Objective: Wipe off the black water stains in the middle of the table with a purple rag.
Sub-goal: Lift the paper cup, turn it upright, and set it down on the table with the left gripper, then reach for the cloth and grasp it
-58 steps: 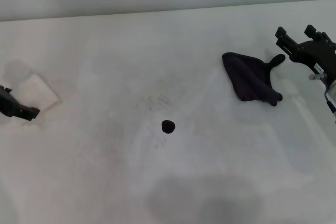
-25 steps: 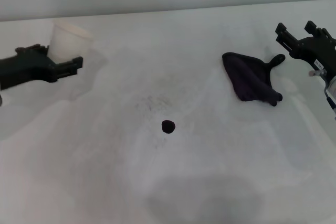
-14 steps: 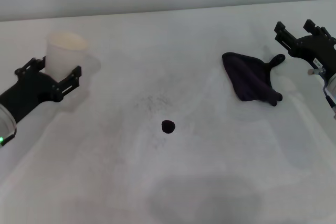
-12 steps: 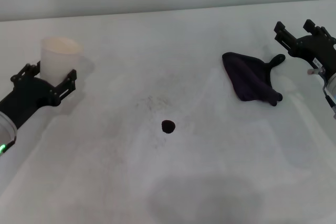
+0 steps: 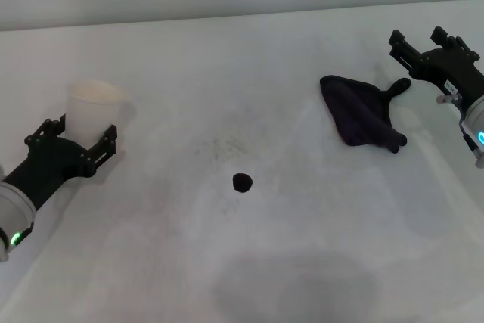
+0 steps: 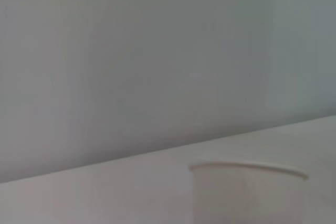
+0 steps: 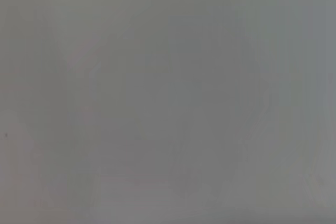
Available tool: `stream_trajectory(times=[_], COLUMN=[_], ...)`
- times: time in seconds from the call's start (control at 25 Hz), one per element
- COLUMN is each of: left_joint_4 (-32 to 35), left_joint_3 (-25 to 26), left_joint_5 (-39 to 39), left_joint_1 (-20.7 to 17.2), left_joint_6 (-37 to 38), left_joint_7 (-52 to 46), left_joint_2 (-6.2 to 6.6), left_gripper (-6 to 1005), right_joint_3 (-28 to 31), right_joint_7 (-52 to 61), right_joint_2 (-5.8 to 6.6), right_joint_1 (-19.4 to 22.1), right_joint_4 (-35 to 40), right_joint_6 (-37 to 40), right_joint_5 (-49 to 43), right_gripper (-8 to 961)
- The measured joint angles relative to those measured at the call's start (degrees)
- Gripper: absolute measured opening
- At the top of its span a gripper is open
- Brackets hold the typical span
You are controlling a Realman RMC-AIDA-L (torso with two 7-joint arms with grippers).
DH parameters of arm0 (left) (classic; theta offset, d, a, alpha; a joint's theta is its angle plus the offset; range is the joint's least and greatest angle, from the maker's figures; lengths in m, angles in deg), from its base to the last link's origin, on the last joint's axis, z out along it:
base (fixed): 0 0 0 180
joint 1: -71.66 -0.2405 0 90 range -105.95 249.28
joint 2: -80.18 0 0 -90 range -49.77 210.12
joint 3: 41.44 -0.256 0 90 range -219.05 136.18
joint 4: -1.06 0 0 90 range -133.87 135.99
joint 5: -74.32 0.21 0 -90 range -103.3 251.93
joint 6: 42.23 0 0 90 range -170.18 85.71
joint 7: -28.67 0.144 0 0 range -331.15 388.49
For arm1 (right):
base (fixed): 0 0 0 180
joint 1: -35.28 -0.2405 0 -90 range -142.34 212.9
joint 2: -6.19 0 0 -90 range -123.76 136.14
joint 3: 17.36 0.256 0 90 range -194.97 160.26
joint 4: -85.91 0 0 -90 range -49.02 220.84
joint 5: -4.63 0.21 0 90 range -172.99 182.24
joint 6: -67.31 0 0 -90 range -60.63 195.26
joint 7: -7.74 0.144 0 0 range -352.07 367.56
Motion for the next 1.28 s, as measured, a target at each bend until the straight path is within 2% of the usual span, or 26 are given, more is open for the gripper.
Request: stream_trajectory(times=[0.4, 1.04, 1.28], left_joint_4=[-1.4, -2.4, -2.5], left_joint_3=[0.8, 2.2, 2.1], left_joint_5=[-0.1, 0.0, 0.2], left_joint_1=[-0.8, -1.6, -4.1], left_joint_6=[0.1, -1.3, -3.1], left_joint_7=[0.0, 0.1, 0.1], left_joint_2=[-0.14, -0.03, 0.01], left_gripper=[782, 890, 890], right_joint_3=[0.0, 0.0, 0.0], right_joint_7=[0.0, 0.0, 0.0], right_joint_2=[0.00, 0.00, 0.00], right_joint_1=[0.2, 0.4, 0.1], right_joint_4=[-0.3, -0.1, -0.2], right_joint_6=[0.1, 0.1, 0.1], right_joint_5=[0.0, 0.1, 0.1], right_gripper=[816, 811, 809])
